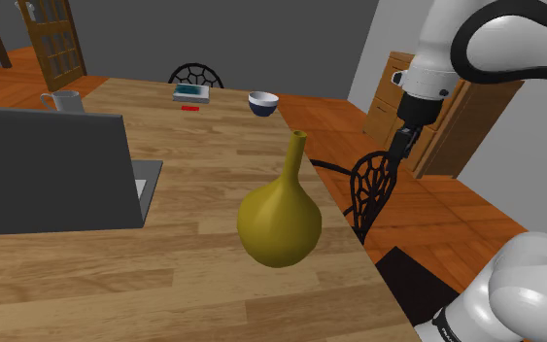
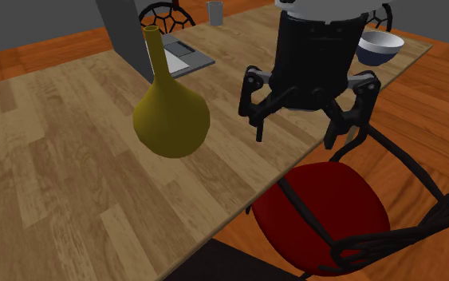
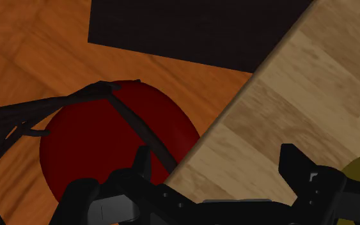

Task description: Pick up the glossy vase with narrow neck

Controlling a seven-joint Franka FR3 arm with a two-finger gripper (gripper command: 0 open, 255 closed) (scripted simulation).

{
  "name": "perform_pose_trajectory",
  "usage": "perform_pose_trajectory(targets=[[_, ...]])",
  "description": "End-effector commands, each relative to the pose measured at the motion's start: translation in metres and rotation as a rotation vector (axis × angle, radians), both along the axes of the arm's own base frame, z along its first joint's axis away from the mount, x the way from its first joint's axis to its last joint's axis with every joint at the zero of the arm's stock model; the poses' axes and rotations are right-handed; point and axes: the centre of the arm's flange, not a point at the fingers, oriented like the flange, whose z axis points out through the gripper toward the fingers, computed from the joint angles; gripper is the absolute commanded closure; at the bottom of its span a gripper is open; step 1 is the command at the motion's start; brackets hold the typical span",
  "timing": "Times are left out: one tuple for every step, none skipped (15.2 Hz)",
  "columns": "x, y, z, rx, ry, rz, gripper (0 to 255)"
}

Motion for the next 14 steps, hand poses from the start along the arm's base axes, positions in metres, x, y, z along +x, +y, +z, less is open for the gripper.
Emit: perform_pose_trajectory(targets=[[0.0,0.0,0.0,0.0,0.0,0.0,0],[0.003,0.012,0.004,0.002,0.004,-0.004,0],[0.007,0.024,0.009,0.004,0.007,-0.008,0],[0.01,0.035,0.013,0.007,0.011,-0.013,0],[0.014,0.047,0.017,0.009,0.014,-0.017,0],[0.017,0.059,0.022,0.011,0.018,-0.021,0],[0.021,0.071,0.026,0.013,0.021,-0.025,0],[0.024,0.082,0.03,0.015,0.025,-0.03,0],[0.028,0.094,0.035,0.018,0.028,-0.034,0],[0.032,0.105,0.039,0.02,0.032,-0.038,0],[0.036,0.117,0.043,0.022,0.035,-0.042,0],[0.04,0.129,0.048,0.024,0.039,-0.047,0],[0.044,0.14,0.052,0.026,0.042,-0.051,0],[0.048,0.152,0.057,0.028,0.046,-0.055,0]])
